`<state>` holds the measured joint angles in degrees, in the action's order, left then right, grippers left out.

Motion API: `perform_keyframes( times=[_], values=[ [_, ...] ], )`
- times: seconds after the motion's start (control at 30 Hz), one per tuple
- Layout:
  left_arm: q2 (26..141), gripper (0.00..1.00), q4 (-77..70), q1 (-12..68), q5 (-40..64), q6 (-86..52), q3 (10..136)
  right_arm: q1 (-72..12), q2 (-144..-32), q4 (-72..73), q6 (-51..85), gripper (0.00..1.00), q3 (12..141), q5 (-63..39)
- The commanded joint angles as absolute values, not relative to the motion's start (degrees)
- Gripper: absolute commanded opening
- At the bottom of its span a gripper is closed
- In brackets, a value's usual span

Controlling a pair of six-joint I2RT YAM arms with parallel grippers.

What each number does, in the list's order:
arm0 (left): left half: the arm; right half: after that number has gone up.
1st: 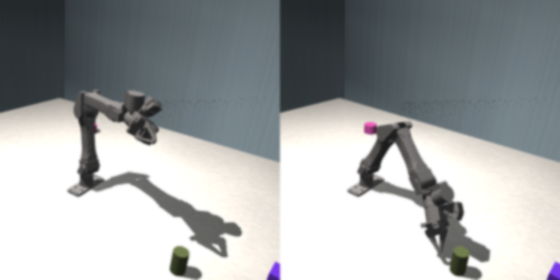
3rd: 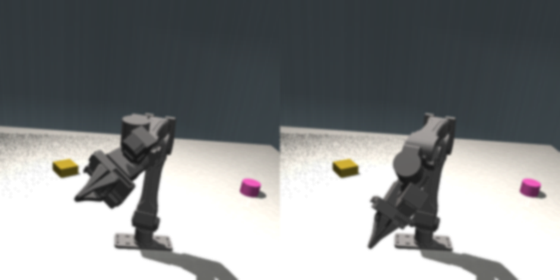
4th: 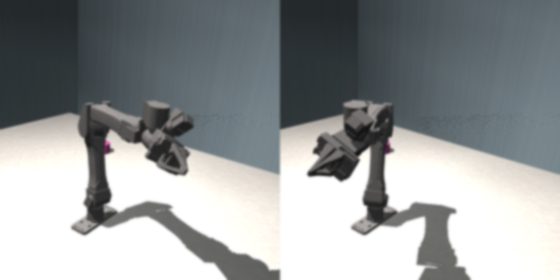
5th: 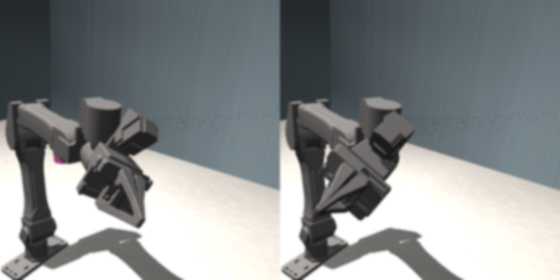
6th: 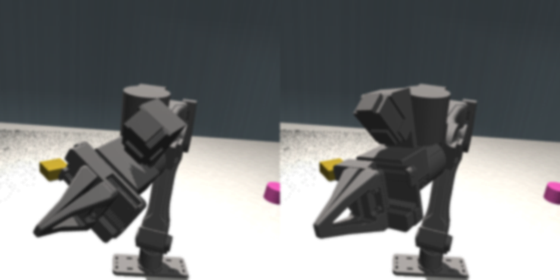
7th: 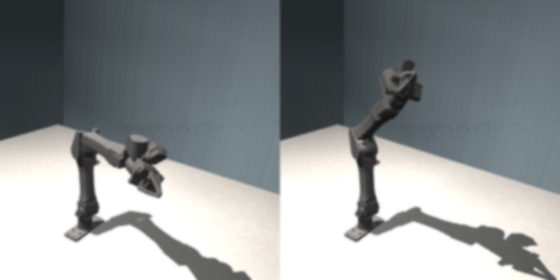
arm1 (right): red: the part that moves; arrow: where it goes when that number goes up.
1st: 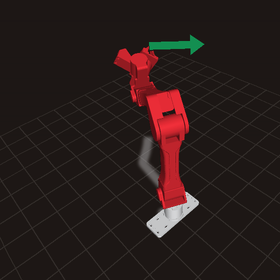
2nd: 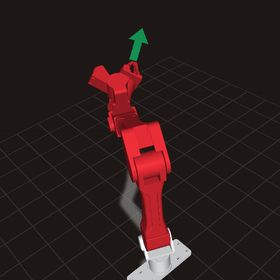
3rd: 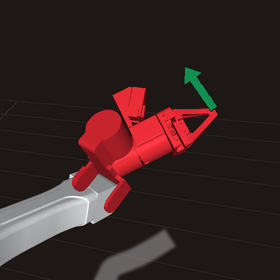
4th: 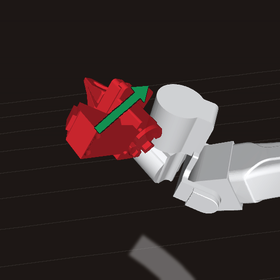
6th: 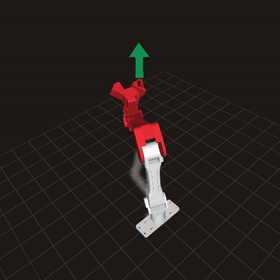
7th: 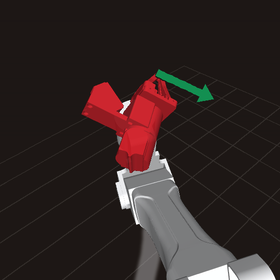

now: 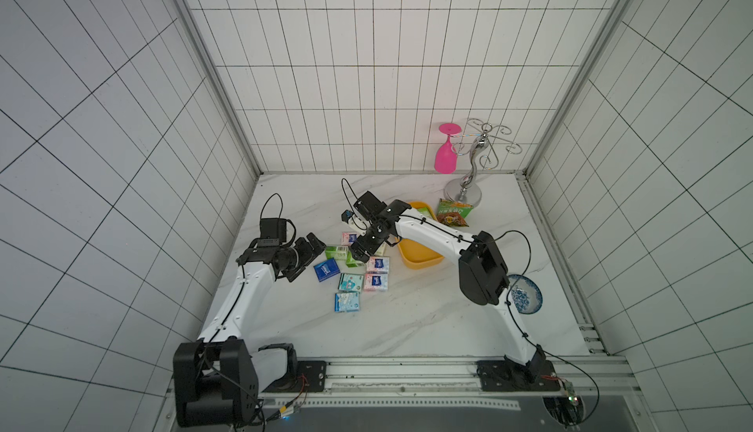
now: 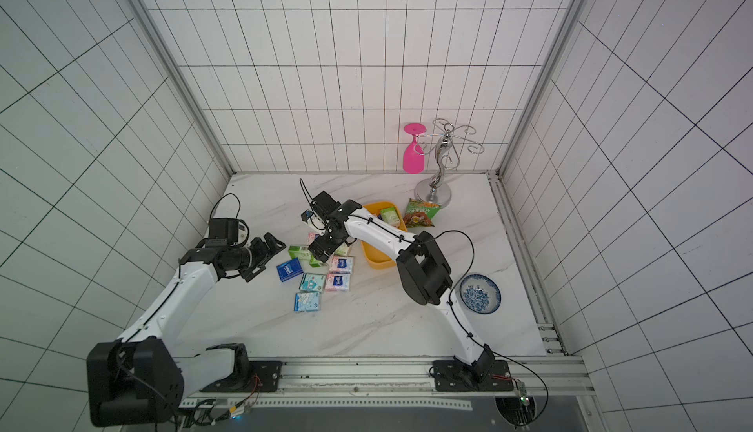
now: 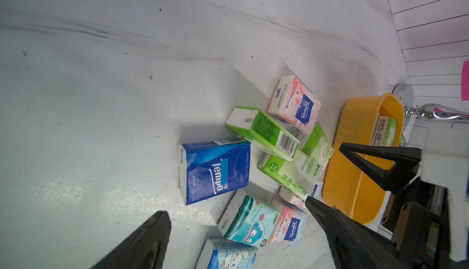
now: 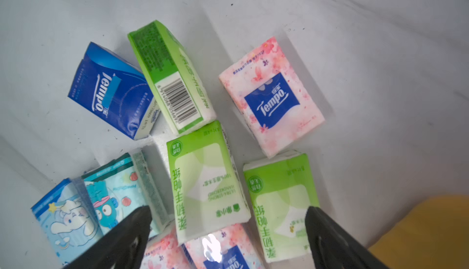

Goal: Put the pocket tissues into the storage box
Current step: Pick up the pocket tissues from the center of the board.

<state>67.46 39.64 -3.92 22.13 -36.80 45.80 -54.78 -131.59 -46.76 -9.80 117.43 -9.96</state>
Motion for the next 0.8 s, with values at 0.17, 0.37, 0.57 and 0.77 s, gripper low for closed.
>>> perform_keyframes(
  times=[0.17, 0.37, 0.57, 0.77],
  values=[
    [66.09, 0.98, 39.28, -4.44, 21.81, -35.52, 46.14, -57.08, -136.09, -50.96, -15.21, 0.99, 121.62, -7.72],
    [65.57, 0.98, 40.07, -4.88, 21.76, -35.00, 46.08, -57.83, -138.02, -51.08, -15.60, 0.92, 122.30, -6.45],
    [65.30, 0.98, 40.18, -5.04, 21.81, -34.89, 45.92, -57.92, -138.09, -50.95, -15.64, 0.56, 122.28, -5.10],
    [65.28, 0.98, 39.82, -5.06, 22.07, -35.07, 45.62, -58.03, -136.32, -50.58, -15.58, 0.41, 121.08, -5.16]
  ],
)
